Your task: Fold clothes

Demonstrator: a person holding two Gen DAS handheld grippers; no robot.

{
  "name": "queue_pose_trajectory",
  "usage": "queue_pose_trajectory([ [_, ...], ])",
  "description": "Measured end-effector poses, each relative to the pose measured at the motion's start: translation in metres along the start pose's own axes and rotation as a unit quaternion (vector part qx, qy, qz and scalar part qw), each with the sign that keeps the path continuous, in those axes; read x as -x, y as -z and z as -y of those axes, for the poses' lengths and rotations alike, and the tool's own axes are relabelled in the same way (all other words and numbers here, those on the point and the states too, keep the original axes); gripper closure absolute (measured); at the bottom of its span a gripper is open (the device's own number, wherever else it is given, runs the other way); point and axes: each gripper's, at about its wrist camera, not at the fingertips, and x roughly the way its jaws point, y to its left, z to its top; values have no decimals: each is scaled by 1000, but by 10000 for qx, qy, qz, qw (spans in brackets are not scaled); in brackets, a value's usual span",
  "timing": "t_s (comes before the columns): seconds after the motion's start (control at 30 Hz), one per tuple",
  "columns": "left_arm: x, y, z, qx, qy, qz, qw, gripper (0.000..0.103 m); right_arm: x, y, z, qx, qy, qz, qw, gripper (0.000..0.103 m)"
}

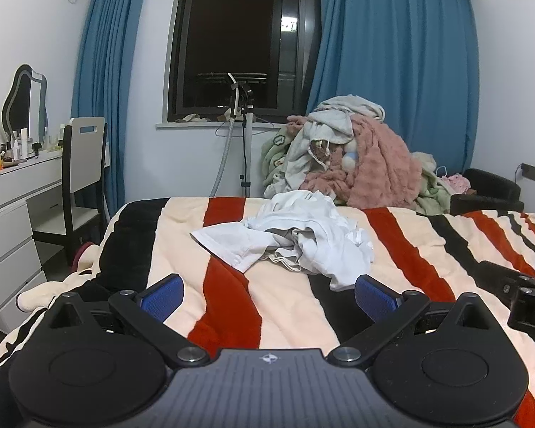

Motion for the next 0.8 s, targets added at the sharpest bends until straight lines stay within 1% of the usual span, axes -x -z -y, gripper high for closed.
queue_pose_trajectory([
  [0.07,2,1,2,-13,5,14,10000,0,-2,0,1,-53,-13,-28,10000,0],
  [0.1,9,4,1,-3,19,107,9999,0,-2,0,2,-80,-19,-42,10000,0],
  [0.17,6,3,-2,42,37,2,10000,0,-4,0,3,-133,-32,-70,9999,0],
  [0.43,3,2,-1,-5,36,-6,10000,0,1,0,2,-108,9,-33,9999,0],
  [0.8,1,2,1,-12,71,-37,10000,0,1,1,5,-155,87,-97,9998,0],
])
